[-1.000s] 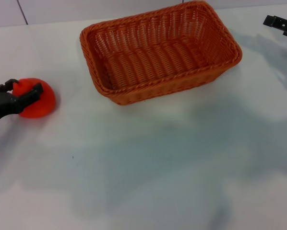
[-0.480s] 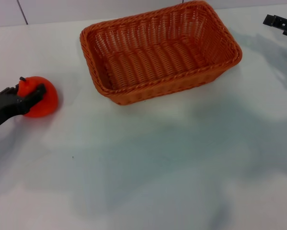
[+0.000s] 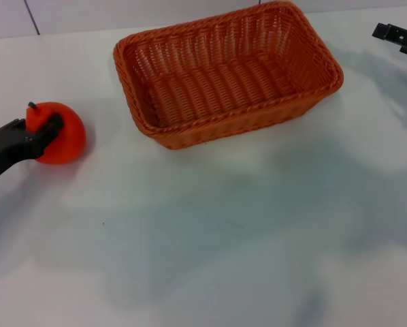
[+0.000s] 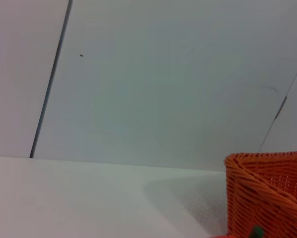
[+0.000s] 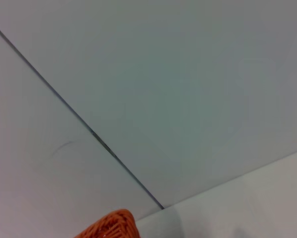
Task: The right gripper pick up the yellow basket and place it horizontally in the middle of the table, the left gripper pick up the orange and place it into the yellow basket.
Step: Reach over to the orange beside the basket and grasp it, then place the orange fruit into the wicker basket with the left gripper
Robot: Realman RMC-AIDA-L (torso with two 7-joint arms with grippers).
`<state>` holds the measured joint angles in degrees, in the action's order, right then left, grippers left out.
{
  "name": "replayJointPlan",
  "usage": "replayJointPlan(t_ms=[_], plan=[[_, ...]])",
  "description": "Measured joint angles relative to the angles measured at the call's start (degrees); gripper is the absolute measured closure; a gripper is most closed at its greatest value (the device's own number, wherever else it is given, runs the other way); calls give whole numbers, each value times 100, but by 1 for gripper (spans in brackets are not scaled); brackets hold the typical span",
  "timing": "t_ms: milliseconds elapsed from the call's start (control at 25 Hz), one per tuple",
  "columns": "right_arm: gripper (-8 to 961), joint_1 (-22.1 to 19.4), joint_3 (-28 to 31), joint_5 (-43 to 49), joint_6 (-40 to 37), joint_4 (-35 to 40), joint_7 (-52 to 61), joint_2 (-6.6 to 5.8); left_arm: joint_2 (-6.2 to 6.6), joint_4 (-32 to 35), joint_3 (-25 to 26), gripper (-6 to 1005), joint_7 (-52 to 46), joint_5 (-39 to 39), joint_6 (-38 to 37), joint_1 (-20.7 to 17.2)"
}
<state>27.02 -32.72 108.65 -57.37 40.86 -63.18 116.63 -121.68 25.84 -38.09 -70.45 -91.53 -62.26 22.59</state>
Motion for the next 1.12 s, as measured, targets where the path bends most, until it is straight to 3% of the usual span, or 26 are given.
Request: replayJointPlan(t_ms=[200,440,720,920,1120], plan=[[9,-6,3,-2,-3,0,-7,8,11,34,-16,591,2,-12,-24,23],[9,-4,2,-2,-4,0,-56,33,22,67,368,643,4,208,-48,229],[9,-4,-4,-2,-3,0,-93,58,-43,75,559,712,-101,670,-262,728],[9,-12,1,-2,-2,-15,-112,62,-187,13,496,765,-224,789,-378,1137],[9,-13,2,-16,-7,-74,-154,63,-225,-484,307,793,-232,787,-406,1604]])
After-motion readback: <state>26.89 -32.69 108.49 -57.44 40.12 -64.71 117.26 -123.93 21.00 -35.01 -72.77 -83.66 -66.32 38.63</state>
